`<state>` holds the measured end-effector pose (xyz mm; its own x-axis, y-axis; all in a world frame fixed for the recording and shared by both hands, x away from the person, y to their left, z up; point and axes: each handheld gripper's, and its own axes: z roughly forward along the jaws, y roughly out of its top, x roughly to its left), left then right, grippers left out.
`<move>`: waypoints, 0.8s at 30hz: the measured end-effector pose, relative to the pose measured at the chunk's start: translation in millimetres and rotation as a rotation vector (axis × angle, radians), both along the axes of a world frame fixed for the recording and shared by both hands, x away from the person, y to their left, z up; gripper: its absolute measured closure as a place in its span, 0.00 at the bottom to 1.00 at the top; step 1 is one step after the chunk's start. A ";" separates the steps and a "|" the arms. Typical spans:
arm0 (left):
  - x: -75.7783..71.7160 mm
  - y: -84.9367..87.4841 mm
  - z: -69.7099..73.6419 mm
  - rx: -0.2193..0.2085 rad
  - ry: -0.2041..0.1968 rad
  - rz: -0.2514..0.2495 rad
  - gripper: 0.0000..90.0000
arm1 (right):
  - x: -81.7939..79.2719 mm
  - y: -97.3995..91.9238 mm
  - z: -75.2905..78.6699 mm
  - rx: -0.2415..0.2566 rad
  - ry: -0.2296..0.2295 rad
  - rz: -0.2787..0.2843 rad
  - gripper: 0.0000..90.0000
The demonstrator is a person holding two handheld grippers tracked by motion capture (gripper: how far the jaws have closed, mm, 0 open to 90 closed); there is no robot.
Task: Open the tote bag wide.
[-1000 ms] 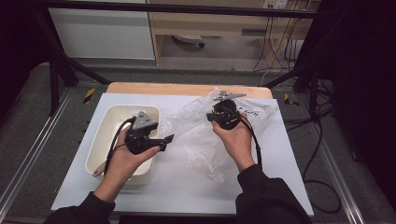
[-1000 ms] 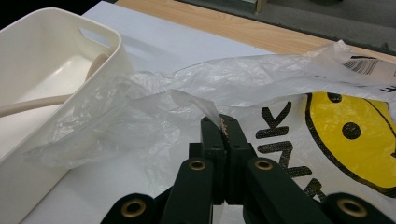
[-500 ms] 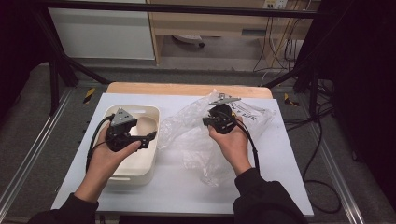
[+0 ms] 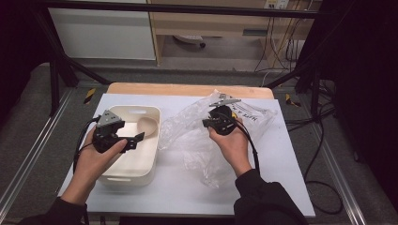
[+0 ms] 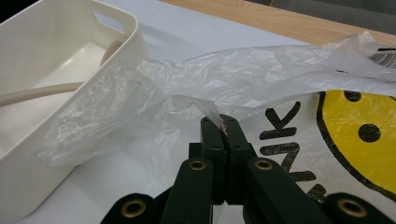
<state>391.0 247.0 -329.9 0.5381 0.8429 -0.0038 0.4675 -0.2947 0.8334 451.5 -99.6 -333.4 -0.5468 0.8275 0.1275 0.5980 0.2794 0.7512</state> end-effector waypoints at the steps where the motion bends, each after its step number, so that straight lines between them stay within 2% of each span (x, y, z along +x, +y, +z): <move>1: -0.3 2.4 -0.7 0.001 0.001 0.002 0.15 | -0.1 0.2 -0.1 0.001 0.000 0.002 1.00; 11: -2.7 21.6 -8.0 0.014 0.019 0.017 0.15 | -7.7 1.7 -0.1 0.006 0.003 0.016 1.00; 24: -2.0 24.4 -18.5 0.047 0.059 -0.007 0.19 | -2.3 -6.6 4.0 0.044 0.003 -0.010 1.00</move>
